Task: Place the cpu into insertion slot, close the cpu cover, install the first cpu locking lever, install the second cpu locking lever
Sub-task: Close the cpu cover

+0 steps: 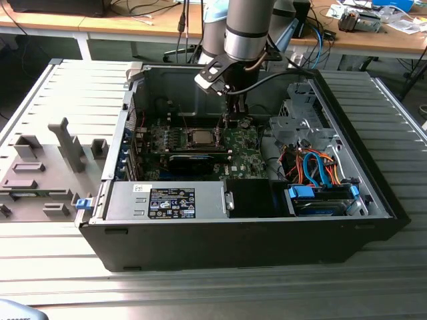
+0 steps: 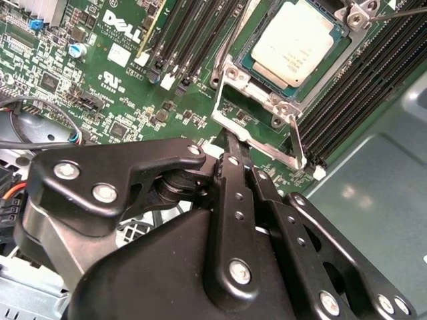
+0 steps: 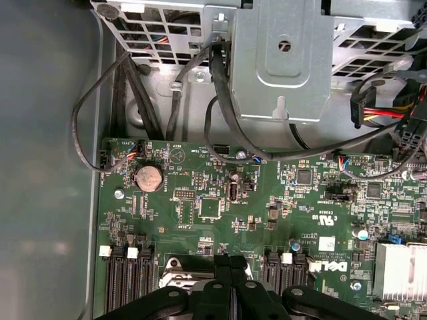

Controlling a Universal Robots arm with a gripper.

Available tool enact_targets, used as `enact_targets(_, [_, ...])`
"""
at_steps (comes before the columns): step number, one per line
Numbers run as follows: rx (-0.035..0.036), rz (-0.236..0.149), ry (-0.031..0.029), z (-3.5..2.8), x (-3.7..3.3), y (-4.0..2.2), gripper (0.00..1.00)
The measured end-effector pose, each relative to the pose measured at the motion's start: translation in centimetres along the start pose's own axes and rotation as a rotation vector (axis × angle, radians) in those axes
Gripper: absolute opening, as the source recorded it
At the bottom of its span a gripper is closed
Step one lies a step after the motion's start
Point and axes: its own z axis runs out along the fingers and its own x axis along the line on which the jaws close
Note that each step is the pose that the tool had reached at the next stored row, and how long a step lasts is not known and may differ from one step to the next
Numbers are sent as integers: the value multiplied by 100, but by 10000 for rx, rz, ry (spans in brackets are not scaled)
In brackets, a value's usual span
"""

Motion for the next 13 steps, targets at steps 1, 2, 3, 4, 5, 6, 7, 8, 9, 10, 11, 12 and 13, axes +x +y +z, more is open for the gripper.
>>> enact_targets(1, [0, 0, 0, 0, 0, -5, 11])
enact_targets(2, [0, 0, 0, 1, 1, -7, 11])
enact_targets(3, [0, 0, 1, 1, 1, -9, 11])
enact_targets(4, [0, 0, 0, 1, 1, -13, 11])
enact_targets(5, [0, 0, 0, 1, 1, -15, 11])
enact_targets(6, [0, 0, 0, 1, 1, -18, 11])
enact_targets(7, [0, 0, 0, 2, 1, -21, 11])
enact_targets(8, [-1, -1, 0, 2, 2, -22, 11])
enact_targets(9, [0, -1, 0, 2, 2, -25, 11])
enact_targets(10, [0, -1, 1, 3, 3, -36, 11])
enact_targets(11, [0, -1, 0, 5, 3, -47, 11])
enact_targets(12, [0, 0, 1, 7, 4, -60, 11])
enact_targets(13, [0, 0, 0, 8, 4, -64, 11])
